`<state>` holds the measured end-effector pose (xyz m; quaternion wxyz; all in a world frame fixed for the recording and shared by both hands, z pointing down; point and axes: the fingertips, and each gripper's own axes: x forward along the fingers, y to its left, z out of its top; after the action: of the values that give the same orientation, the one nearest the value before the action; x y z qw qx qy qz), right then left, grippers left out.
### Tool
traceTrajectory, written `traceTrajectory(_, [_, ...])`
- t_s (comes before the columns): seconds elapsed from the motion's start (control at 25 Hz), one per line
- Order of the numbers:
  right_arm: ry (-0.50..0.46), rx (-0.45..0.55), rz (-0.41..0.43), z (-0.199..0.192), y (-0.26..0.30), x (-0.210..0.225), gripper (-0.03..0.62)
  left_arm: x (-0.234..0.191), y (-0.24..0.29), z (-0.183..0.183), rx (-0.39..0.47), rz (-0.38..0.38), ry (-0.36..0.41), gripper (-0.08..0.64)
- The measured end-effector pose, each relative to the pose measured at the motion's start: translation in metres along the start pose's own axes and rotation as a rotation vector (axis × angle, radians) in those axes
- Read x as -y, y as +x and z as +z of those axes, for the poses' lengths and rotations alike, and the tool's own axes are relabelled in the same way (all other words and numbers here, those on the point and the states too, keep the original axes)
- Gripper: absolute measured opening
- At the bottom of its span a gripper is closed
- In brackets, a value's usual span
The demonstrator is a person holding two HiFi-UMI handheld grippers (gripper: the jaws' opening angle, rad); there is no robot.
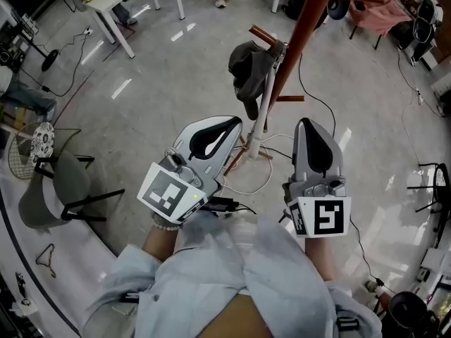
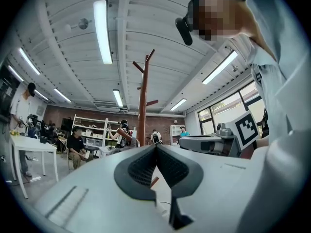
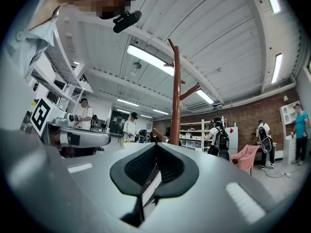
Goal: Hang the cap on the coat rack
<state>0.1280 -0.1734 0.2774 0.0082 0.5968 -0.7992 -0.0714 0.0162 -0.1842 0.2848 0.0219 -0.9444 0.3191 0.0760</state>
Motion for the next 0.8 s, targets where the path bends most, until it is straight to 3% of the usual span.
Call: traceTrajectory(0.8, [-0.009,-0.044,0.016,-0.0079,0.0081,-0.0074,0.006,-0.0012,0.0027,-0.0048,-0.013,-0.012,-0.015,0.003])
